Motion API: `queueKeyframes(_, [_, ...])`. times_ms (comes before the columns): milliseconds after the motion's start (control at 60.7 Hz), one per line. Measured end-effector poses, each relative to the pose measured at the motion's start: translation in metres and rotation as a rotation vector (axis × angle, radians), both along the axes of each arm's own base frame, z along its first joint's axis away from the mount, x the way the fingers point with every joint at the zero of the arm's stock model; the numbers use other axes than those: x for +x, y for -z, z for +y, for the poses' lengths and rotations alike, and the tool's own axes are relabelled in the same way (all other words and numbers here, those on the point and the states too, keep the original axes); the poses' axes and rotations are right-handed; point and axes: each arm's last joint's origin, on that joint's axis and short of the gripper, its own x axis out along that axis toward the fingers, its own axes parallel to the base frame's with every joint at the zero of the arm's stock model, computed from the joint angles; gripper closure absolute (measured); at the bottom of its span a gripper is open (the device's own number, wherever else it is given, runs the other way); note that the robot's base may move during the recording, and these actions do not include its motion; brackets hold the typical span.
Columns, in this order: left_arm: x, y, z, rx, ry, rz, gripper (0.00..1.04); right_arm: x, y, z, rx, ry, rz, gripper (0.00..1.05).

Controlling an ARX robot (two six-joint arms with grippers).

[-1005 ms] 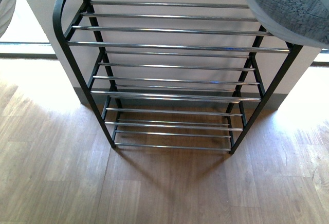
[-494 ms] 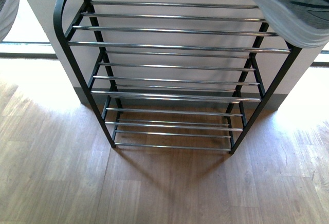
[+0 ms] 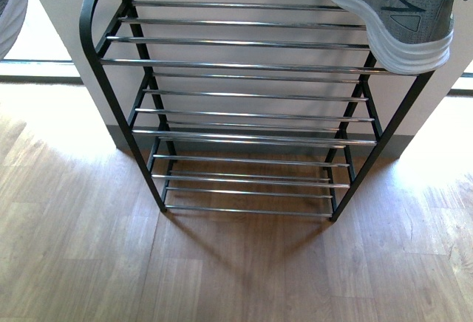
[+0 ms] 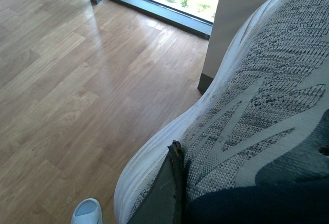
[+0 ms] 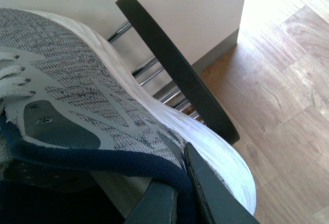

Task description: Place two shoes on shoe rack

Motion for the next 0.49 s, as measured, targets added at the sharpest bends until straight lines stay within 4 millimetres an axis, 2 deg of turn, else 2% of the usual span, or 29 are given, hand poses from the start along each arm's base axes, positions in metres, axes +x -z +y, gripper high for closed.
queueKeyframes(264, [0.0,0.0,0.0,0.0,0.0,0.0,1.03,0.007,-0.005,-0.005,0.071,0.06,0.043,1.03])
queueKeyframes(494, [0.0,0.0,0.0,0.0,0.0,0.0,1.03,0.01,-0.014,0.003,0.121,0.062,0.045,1.03])
